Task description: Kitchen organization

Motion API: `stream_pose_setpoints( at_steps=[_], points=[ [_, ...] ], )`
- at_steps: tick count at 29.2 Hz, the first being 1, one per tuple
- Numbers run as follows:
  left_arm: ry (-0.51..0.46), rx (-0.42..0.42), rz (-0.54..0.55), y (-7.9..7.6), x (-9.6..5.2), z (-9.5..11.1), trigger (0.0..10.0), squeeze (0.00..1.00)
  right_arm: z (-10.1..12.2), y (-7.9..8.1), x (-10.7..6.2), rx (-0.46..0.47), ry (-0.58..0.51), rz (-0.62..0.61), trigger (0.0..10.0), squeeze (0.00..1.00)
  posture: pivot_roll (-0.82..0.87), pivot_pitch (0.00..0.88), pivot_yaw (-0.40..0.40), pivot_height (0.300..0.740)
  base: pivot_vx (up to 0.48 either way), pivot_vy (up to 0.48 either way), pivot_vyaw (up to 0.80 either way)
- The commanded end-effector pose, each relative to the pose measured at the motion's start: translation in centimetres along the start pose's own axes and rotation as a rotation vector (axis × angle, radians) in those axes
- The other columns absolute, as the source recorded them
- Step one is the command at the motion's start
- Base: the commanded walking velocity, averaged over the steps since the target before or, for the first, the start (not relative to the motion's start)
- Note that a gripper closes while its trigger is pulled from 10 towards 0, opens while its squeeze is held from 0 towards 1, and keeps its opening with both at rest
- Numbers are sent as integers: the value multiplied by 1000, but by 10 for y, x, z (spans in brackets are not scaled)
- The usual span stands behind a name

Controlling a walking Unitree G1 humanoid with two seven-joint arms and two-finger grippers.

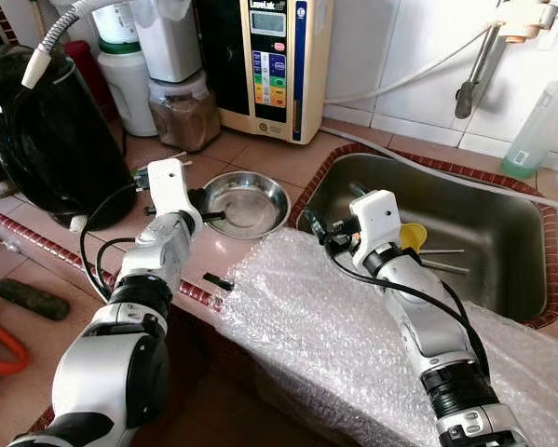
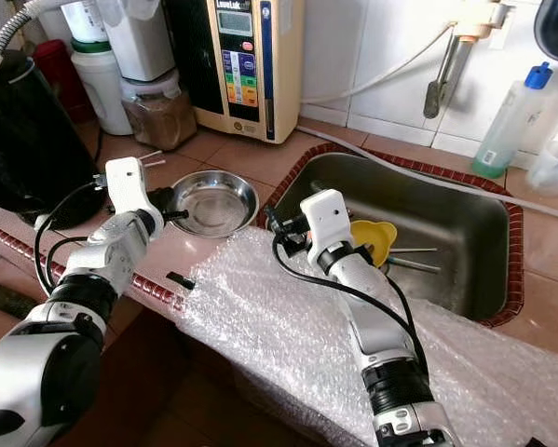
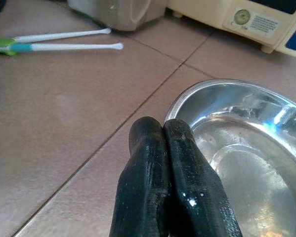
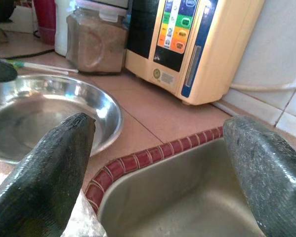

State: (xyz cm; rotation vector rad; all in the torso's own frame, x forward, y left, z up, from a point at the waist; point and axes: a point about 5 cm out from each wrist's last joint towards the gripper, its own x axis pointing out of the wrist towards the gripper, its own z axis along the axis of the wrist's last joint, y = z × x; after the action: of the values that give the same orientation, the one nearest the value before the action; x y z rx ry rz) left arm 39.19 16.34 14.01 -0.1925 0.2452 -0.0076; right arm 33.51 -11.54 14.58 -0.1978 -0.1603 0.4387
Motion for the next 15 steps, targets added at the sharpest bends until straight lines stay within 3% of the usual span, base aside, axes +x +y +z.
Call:
stream_pose_setpoints(
  at_steps=[1,9,13,14,15],
  points=[
    [-16,13,15,5,-1,4,0,0,4,-1,4,-5,-15,7,10000,839,-3,0,39,740,0,0,0],
    [-16,24,23,5,-3,2,0,0,4,-2,5,-9,-11,13,10000,843,-3,0,34,740,0,0,0],
    [35,40,12,5,-6,-14,0,0,3,-2,6,-9,-8,13,10000,843,-3,0,33,740,0,0,0],
    [59,16,5,6,-7,-22,6275,1000,3,-2,6,-9,-6,13,10000,839,-4,0,31,740,0,0,0],
    [67,7,2,6,-8,-25,6275,1000,3,-2,6,-9,-6,14,10000,839,-4,0,31,740,0,0,0]
  ],
)
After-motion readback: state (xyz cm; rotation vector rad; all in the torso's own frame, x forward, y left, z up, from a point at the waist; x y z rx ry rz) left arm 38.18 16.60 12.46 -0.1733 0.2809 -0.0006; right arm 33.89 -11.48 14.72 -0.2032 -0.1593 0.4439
